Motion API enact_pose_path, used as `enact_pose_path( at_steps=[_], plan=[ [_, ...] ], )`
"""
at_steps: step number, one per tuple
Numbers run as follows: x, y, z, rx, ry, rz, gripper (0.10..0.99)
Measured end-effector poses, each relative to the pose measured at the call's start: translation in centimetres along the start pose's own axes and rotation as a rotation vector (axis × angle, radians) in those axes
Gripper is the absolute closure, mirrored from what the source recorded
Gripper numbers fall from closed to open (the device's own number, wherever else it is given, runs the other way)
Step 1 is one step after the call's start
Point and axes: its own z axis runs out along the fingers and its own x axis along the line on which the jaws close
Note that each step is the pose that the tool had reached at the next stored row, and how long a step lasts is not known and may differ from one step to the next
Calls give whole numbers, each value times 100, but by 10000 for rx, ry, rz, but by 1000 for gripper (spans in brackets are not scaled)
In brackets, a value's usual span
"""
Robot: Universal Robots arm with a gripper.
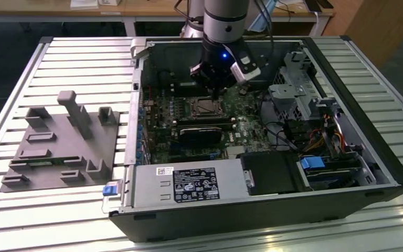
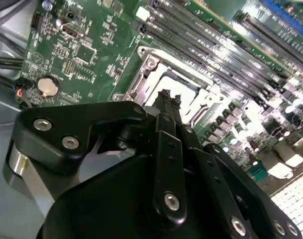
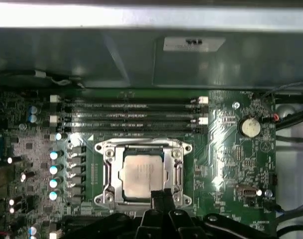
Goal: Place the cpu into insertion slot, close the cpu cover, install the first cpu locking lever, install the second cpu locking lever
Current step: 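Install the second cpu locking lever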
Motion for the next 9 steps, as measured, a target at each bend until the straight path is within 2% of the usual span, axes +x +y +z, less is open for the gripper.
enact_pose_path(
  at_steps=[9],
  plan=[
    [6, -178, 37, -2, 12, -57, 973]
  ],
)
